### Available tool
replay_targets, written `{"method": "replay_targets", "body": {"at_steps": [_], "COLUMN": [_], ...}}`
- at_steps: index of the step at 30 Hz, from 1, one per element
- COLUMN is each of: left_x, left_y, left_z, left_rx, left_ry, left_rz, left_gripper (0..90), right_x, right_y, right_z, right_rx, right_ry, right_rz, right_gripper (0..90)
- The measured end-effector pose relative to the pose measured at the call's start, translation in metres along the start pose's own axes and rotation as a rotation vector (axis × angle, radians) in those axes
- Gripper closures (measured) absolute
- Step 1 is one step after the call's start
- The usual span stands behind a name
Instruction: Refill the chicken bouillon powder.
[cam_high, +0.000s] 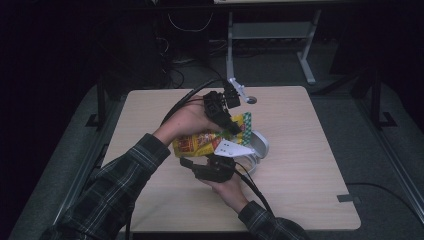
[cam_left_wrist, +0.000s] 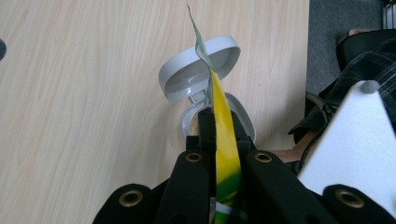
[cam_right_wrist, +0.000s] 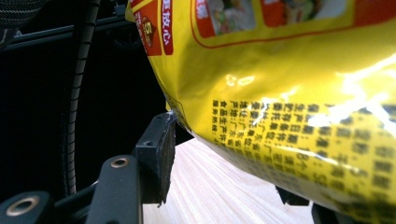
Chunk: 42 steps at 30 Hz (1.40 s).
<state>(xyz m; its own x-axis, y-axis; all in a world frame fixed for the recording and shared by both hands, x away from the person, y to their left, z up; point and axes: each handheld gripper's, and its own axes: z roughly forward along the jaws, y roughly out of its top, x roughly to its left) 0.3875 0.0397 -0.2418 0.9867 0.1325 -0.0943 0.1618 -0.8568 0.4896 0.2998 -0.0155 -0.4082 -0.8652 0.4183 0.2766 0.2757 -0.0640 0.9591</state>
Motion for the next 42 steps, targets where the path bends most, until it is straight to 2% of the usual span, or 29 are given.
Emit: {"method": "replay_targets", "body": {"at_steps": [5,12,19,25,34,36,42], "left_x": [0.0,0.0,0.003,0.004,0.007,0.007,0.01], "left_y": [-0.008,-0.026,-0.044,-0.06,-0.099,-0.11,-0.141], "left_z": [-0.011,-0.027,-0.04,-0.051,-0.067,-0.068,-0.072], "left_rx": [-0.041,-0.126,-0.176,-0.231,-0.339,-0.375,-0.476], "left_ry": [-0.006,-0.028,-0.038,-0.022,0.013,0.026,0.051], "left_rz": [0.002,-0.024,-0.053,-0.069,-0.117,-0.141,-0.178], "left_gripper": [89.9,90.0,90.0,89.9,90.0,90.0,90.0], "right_x": [0.0,0.0,0.0,0.0,-0.002,-0.002,-0.001], "right_y": [-0.001,-0.003,-0.004,-0.004,-0.004,-0.004,-0.002], "right_z": [0.001,0.003,0.003,0.002,0.001,0.001,0.0], "right_rx": [0.003,0.011,0.016,0.015,0.014,0.01,0.03], "right_ry": [-0.002,-0.015,-0.023,-0.031,-0.049,-0.056,-0.08], "right_rz": [-0.009,-0.017,-0.011,-0.004,0.002,-0.004,-0.014], "right_gripper": [45.3,45.2,45.2,45.3,47.0,47.6,47.9]}}
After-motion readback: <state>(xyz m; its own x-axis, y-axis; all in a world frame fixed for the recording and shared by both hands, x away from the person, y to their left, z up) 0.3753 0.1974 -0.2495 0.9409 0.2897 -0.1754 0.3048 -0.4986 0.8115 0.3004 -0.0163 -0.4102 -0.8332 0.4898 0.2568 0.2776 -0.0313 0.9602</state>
